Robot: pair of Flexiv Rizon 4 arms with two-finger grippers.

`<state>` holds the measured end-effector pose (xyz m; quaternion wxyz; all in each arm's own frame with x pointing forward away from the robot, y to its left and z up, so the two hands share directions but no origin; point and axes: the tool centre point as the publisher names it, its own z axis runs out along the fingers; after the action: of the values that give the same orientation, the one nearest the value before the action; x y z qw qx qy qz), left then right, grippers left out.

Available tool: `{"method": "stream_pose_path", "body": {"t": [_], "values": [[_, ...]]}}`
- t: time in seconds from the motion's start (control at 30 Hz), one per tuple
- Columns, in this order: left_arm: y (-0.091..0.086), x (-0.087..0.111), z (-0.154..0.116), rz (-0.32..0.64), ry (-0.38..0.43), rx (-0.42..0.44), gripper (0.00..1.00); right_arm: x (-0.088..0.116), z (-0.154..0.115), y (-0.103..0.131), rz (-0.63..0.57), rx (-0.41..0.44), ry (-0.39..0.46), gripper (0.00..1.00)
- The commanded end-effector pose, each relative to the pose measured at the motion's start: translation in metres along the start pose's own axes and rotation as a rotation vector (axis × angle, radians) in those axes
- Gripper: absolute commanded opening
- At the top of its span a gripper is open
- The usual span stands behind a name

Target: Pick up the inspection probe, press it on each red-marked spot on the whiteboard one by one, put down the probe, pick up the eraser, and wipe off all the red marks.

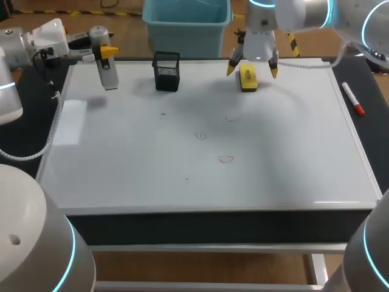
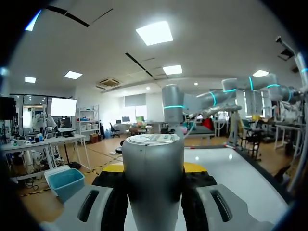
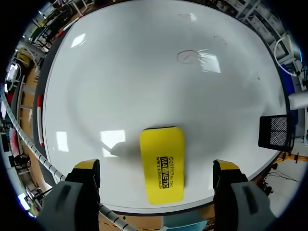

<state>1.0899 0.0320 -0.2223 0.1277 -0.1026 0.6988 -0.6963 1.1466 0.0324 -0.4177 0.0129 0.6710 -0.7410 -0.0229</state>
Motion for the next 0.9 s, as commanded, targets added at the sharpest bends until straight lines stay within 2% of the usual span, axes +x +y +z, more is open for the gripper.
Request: {"method": "stream_pose_path", "body": {"t": [0.03, 0.37, 0.4, 0.47, 0.5, 0.63, 0.67, 0.7, 0.9], "values": [[-0.0003, -0.0007, 0.0003, 0.001, 0.001, 0.001, 0.0, -0.004, 0.0027, -0.0067, -0.004, -0.012, 0.016, 1.0], [-0.0003, -0.0007, 0.0003, 0.001, 0.001, 0.001, 0.0, -0.0077, 0.0086, -0.0089, -0.008, -0.02, 0.023, 0.99], [-0.0003, -0.0007, 0.0003, 0.001, 0.001, 0.001, 0.0, -0.0078, 0.0087, -0.0089, -0.007, -0.02, 0.023, 0.9], [-0.0003, -0.0007, 0.0003, 0.001, 0.001, 0.001, 0.0, -0.0077, 0.0088, -0.0089, -0.005, -0.02, 0.023, 0.82], [-0.0003, -0.0007, 0.0003, 0.001, 0.001, 0.001, 0.0, -0.0075, 0.0088, -0.0091, -0.004, -0.02, 0.023, 0.54], [-0.0003, -0.0007, 0.0003, 0.001, 0.001, 0.001, 0.0, -0.0059, 0.005, -0.0096, 0.003, -0.013, 0.022, 0.26], [-0.0003, -0.0007, 0.0003, 0.001, 0.001, 0.001, 0.0, -0.0054, 0.004, -0.0098, 0.005, -0.012, 0.02, 0.1], [-0.0003, -0.0007, 0.0003, 0.001, 0.001, 0.001, 0.0, -0.0048, 0.0032, -0.0101, 0.008, -0.011, 0.018, 0.0], [-0.0003, -0.0007, 0.0003, 0.001, 0.001, 0.001, 0.0, 0.0002, -0.0005, -0.0098, 0.033, -0.008, 0.009, 0.0]]}}
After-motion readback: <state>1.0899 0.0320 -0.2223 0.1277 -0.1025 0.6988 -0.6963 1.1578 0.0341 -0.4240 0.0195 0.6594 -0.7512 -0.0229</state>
